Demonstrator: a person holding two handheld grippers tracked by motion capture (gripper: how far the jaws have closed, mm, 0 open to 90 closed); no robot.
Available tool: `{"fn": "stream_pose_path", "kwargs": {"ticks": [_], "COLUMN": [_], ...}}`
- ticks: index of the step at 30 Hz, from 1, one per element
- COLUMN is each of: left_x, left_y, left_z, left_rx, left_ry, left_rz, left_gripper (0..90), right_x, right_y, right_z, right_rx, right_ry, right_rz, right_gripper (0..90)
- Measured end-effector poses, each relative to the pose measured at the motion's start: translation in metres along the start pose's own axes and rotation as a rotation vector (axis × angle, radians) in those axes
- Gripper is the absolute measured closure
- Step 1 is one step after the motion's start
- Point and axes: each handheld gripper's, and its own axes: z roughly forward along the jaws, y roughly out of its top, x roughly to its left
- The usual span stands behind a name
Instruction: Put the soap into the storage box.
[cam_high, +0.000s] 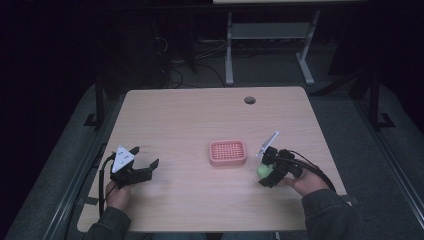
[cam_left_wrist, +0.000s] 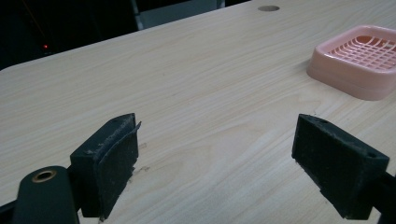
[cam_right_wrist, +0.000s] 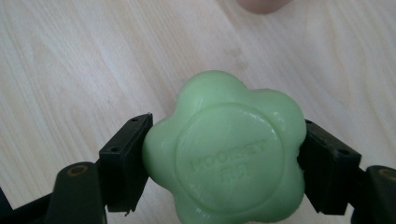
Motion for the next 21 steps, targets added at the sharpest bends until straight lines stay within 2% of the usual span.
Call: {"fn": "stream_pose_path", "kwargs": {"ticks": [21], "left_x": [0.001], "left_y": [0.0], "left_z": [0.001], "left_rx": [0.0], "left_ry": [0.0], "left_rz": [0.001], "left_gripper": [14.3], "right_x": [-0.013], "right_y": [0.031], "right_z": [-0.006], "right_rx": [-0.017], "right_ry": [0.018], "right_rz": [-0.019], "right_gripper": [26.0]}}
